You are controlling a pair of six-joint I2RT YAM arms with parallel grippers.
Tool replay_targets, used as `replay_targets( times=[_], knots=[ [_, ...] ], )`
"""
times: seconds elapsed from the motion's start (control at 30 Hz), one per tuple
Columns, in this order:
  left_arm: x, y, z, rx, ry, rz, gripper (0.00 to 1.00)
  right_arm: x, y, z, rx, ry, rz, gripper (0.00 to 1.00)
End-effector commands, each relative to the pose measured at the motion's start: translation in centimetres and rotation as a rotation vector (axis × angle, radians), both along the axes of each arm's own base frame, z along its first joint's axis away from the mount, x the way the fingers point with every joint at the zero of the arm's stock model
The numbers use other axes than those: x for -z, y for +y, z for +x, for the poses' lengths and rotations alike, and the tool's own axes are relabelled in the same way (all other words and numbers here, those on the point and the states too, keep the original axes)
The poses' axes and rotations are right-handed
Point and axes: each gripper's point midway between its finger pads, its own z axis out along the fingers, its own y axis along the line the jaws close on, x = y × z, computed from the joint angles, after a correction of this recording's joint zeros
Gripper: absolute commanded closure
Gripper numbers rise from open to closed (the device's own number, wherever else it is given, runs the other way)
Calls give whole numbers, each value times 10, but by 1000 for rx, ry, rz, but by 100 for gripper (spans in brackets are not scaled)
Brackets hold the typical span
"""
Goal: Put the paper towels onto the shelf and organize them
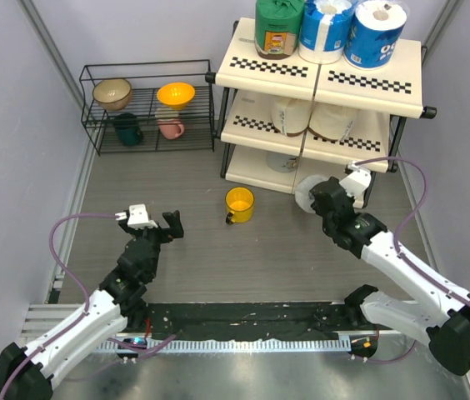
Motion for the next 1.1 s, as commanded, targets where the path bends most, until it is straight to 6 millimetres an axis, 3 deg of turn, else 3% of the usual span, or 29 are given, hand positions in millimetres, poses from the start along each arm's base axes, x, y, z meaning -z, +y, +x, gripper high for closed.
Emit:
replay_targets(
  times=[0.0,0.5,1.07],
  knots=[
    [-13,0,3,-12,-40,-40,0,-47,2,34,9,-163,37,73],
    [-12,0,2,-10,-38,-39,0,-42,-8,75,83,-304,-15,73],
    [-12,0,2,-10,-40,-40,0,-14,-22,93,209,-373,-70,73]
  ],
)
